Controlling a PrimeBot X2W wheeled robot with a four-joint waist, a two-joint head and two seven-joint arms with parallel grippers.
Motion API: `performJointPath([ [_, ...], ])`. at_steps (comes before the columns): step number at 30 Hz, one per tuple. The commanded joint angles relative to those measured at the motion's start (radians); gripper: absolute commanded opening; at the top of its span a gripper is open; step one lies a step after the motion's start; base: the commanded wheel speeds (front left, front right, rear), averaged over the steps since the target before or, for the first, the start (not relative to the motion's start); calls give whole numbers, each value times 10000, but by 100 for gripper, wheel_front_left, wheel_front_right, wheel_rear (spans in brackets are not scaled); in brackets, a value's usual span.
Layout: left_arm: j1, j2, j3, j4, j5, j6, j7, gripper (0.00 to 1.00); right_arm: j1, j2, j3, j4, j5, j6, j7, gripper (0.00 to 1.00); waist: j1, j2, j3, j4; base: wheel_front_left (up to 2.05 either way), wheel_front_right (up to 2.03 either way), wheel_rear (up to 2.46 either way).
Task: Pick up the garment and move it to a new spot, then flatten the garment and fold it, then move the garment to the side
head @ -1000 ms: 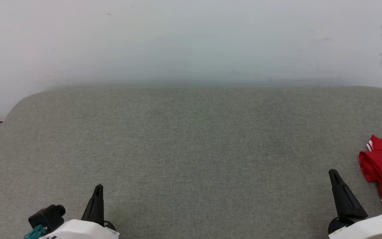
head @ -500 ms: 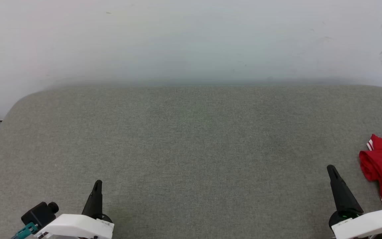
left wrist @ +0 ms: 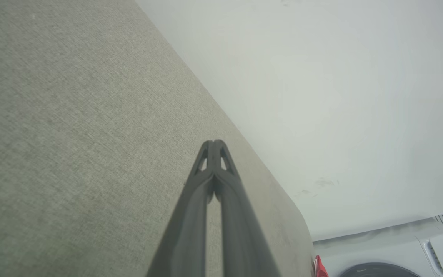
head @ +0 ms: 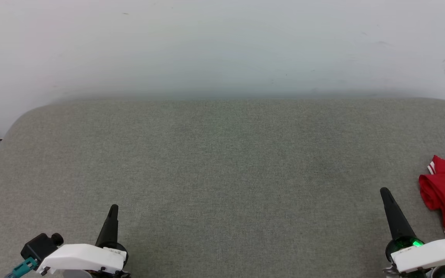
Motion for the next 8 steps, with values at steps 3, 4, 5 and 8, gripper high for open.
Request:
performJointPath([
  [3,-276,-10,101,-67,-440,-111,126,0,-314,-84,6,75,526,-2,-25,0,0,0,10,-1,0,0,0],
  [4,-292,-19,118,-62,-542,-112,161,0,-343,-85,7,117,647,-1,-21,0,0,0,13,-2,0,0,0],
  [5,-309,-27,132,-57,-643,-118,179,0,-367,-86,7,158,762,-1,-18,0,0,0,16,-2,0,0,0],
  [8,-351,-47,180,-44,-947,-143,268,0,-439,-87,5,278,1100,-2,-7,0,0,0,26,-3,0,0,0],
])
